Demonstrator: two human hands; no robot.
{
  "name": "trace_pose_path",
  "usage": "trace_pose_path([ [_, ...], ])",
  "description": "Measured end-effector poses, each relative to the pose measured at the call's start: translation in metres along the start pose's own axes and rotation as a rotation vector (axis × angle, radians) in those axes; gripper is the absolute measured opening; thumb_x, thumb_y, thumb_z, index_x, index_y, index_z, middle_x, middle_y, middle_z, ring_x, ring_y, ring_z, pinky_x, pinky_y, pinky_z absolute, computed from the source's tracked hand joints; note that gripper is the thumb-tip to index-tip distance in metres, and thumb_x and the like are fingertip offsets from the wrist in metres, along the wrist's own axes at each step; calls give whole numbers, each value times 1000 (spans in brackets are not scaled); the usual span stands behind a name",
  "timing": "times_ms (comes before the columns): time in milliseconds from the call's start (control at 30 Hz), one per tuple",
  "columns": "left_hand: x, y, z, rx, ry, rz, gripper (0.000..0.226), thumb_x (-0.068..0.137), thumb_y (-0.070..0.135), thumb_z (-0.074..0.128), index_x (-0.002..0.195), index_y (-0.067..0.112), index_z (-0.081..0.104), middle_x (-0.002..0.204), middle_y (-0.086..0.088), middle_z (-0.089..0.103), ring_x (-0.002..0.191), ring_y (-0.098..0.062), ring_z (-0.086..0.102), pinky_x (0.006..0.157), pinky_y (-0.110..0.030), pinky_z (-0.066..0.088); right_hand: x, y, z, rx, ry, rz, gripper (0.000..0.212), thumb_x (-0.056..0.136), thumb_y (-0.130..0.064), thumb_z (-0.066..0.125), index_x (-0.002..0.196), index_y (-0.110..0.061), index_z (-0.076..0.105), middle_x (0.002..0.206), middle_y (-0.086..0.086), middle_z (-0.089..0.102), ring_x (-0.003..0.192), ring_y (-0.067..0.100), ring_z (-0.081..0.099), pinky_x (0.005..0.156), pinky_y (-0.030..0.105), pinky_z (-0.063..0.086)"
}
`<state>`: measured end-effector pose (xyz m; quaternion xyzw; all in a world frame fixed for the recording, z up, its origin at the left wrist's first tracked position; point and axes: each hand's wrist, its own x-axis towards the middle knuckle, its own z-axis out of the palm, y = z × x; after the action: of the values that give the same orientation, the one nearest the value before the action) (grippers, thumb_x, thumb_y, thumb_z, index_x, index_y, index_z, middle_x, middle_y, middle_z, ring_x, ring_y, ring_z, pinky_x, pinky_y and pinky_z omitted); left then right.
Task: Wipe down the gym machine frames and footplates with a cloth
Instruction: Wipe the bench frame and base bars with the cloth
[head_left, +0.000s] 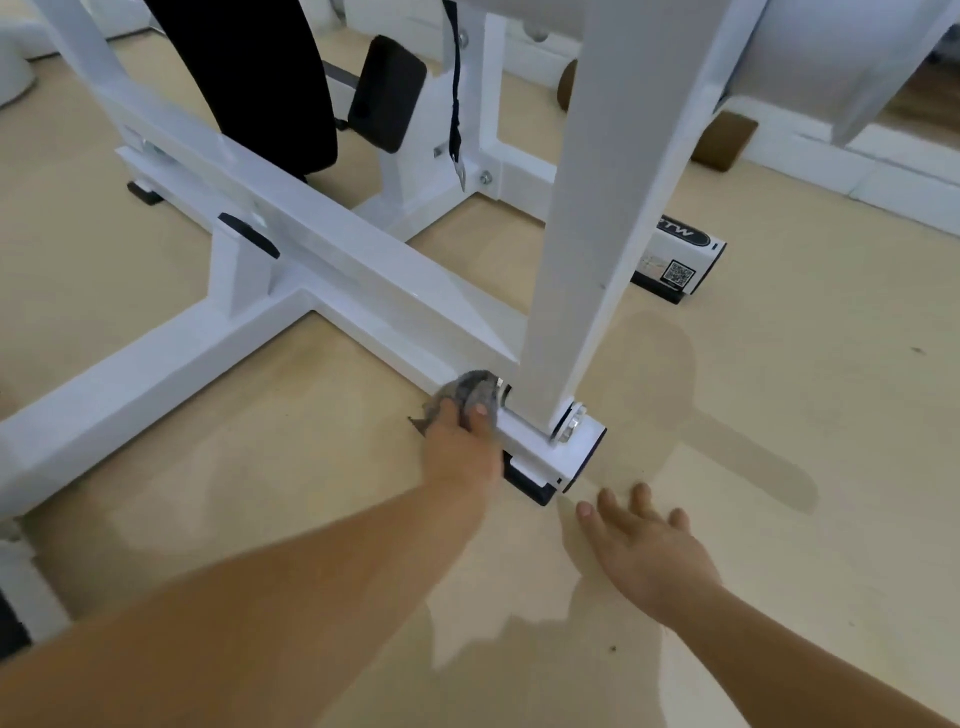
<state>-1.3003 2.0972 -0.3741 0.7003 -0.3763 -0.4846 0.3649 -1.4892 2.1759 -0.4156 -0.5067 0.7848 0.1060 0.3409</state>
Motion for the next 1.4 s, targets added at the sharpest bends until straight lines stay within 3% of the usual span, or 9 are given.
trace_pose_path([
  [67,-14,-4,27,-18,11,-108,52,111,35,35,160,19,31,157,-11,45,137,-34,48,112,-35,39,3,-1,-4,-36,-60,-2,68,97,-72,1,159,-46,8,171,3,-2,154,43,1,121,60,17],
  [267,-64,-25,60,-96,-142,-101,53,112,33,31,162,17,25,166,-5,29,149,-25,34,121,-32,26,-1,3,2,-70,22,-70,53,106,-49,4,158,-42,3,172,-2,-6,156,39,-12,121,63,9],
  [400,-20,-15,45,-101,14,-117,54,111,31,37,161,15,25,157,-13,42,136,-32,48,111,-36,35,2,13,10,-119,-21,-13,83,85,-89,16,156,-55,-8,168,-18,-19,157,34,-13,123,54,22],
  [733,-58,-34,61,-95,-115,-167,49,93,27,71,140,24,59,124,1,70,111,-19,67,103,-37,53,-9,7,15,-177,51,-57,92,85,-84,40,153,-58,-17,166,-19,-27,157,29,-15,117,56,34],
  [933,-9,-14,28,-186,36,-198,54,93,16,73,143,23,56,128,0,68,113,-20,67,102,-29,52,-6,9,19,-173,85,-61,95,80,-92,35,152,-58,-17,166,-19,-26,157,28,-15,115,56,36],
  [1033,-36,-23,50,-182,-31,-195,26,87,19,76,111,23,70,105,0,75,98,-22,72,95,-38,58,-9,7,18,-183,87,-64,94,81,-90,36,152,-58,-16,166,-19,-24,157,28,-13,114,55,37],
  [1233,-18,-18,31,-244,0,-258,10,93,19,75,83,21,74,74,6,73,72,-15,70,61,-18,53,-10,7,19,-214,82,-58,95,80,-93,32,151,-58,-19,166,-18,-27,157,28,-14,115,53,37],
  [1300,8,-6,11,-296,131,-224,10,97,19,69,94,26,75,85,7,73,81,-12,70,61,-13,49,-9,6,18,-222,87,-60,93,81,-93,30,151,-58,-20,166,-18,-27,157,28,-15,115,53,37],
  [1400,27,3,4,-335,168,-155,39,99,21,67,138,18,62,130,2,66,116,-19,65,99,-23,49,-8,4,17,-221,90,-74,93,82,-92,30,152,-57,-19,166,-17,-26,157,30,-15,114,54,38],
])
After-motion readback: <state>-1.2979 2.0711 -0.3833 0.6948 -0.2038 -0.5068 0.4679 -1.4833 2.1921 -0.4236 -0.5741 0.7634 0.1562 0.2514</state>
